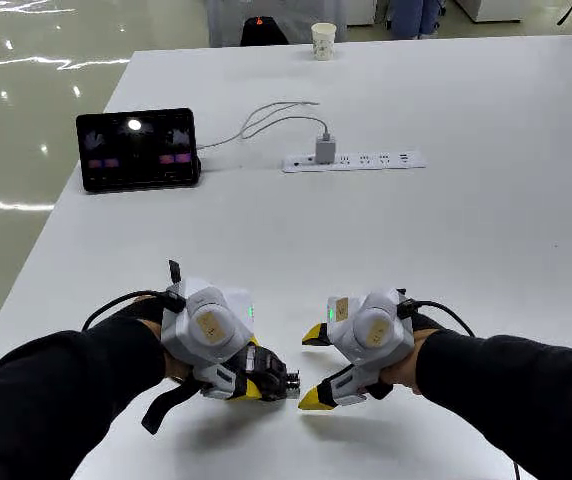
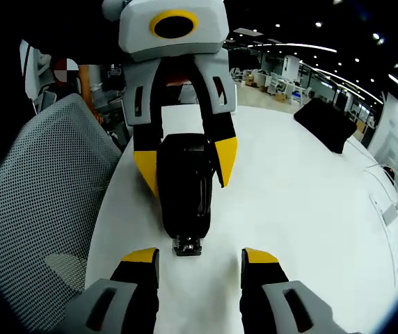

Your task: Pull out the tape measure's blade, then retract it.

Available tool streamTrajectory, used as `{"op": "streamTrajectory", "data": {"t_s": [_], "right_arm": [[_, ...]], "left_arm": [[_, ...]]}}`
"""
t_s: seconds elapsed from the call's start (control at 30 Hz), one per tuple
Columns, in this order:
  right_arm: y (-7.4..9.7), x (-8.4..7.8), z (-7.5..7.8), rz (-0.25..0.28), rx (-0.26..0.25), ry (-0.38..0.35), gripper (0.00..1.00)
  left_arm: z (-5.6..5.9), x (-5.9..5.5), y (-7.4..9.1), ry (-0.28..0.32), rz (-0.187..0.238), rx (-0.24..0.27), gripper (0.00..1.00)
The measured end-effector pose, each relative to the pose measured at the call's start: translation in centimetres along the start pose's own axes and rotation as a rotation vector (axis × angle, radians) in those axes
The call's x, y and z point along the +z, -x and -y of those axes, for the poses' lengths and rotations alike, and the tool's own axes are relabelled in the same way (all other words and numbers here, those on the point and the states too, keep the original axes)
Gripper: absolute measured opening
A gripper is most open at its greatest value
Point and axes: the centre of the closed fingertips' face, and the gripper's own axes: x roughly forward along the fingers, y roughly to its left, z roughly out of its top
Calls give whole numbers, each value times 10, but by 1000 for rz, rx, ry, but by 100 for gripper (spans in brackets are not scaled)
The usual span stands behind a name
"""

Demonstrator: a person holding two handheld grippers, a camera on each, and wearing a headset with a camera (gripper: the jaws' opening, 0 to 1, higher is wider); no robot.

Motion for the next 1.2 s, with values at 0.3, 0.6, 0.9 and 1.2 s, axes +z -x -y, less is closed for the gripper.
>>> {"op": "streamTrajectory", "data": {"t_s": [0.3,0.6,0.9,1.2], "right_arm": [[-6,5,-4,7,16,7,34],[-12,4,-4,1,22,11,22],[-18,5,-8,-11,42,29,13],[-19,4,-6,-2,52,10,11]], "left_arm": [[0,1,1,0,3,-3,31],[-1,1,0,3,6,0,31],[-2,0,0,3,9,-2,31],[-2,0,1,5,7,-4,31]]}}
